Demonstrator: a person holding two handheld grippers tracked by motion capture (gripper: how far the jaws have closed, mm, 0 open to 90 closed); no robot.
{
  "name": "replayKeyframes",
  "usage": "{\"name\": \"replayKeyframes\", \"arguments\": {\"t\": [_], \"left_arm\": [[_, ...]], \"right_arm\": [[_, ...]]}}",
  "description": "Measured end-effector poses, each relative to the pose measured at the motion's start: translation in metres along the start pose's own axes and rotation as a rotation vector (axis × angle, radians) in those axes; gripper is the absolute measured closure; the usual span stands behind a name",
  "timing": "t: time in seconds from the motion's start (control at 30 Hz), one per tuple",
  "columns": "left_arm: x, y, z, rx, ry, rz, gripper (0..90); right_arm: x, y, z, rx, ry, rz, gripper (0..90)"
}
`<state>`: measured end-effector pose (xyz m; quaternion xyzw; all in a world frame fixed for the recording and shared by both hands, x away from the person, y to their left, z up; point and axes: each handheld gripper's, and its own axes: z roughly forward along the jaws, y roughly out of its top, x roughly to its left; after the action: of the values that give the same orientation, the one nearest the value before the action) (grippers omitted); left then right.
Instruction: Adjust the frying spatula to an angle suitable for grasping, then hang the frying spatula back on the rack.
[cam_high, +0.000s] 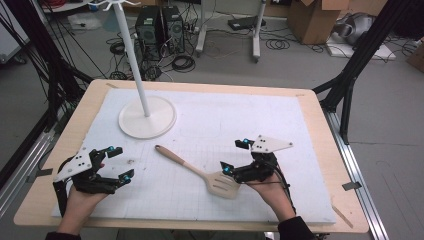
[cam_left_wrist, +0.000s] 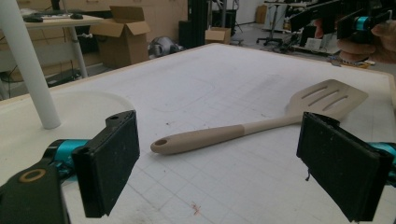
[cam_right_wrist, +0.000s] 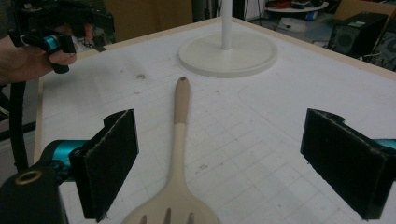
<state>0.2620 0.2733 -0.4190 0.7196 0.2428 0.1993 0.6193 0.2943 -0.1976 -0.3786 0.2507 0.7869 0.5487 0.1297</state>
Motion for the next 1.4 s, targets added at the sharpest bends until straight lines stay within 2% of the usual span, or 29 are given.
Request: {"name": "replayKeyframes", "arguments": {"t": [0.4,0.57,0.77,0.93,1.0,1.03,1.17,1.2,1.37,1.4], "left_arm": [[0.0,-0.001,0.0,0.002,-0.007,0.0,13.8],[0.0,-0.001,-0.002,0.0,-0.008,-0.002,14.1],[-0.001,-0.003,-0.002,0.005,-0.013,0.0,14.4],[0.0,-0.004,0.0,0.007,-0.023,-0.001,14.4],[-0.001,-0.005,0.0,0.008,-0.025,0.0,14.4],[-0.001,-0.004,0.0,0.01,-0.024,0.001,14.5],[-0.001,-0.004,0.0,0.007,-0.024,0.001,14.5],[-0.001,-0.004,0.0,0.005,-0.022,0.0,14.5],[-0.001,-0.004,0.0,0.01,-0.023,0.002,14.6],[-0.001,-0.003,0.0,0.01,-0.025,0.003,14.6]], "right_arm": [[0.015,0.011,0.036,0.047,0.055,-0.032,10.1],[0.018,0.013,0.044,0.052,0.067,-0.027,10.1],[0.021,0.012,0.061,0.092,0.075,-0.027,10.1],[0.026,0.012,0.079,0.143,0.078,-0.016,10.6],[0.026,0.012,0.081,0.148,0.079,-0.02,11.7],[0.027,0.012,0.086,0.17,0.077,-0.02,13.8],[0.029,0.01,0.093,0.199,0.071,-0.025,13.8],[0.03,0.01,0.098,0.228,0.062,-0.026,14.2],[0.03,0.009,0.104,0.277,0.059,-0.015,14.9],[0.029,0.008,0.107,0.316,0.041,-0.013,16.5]]}}
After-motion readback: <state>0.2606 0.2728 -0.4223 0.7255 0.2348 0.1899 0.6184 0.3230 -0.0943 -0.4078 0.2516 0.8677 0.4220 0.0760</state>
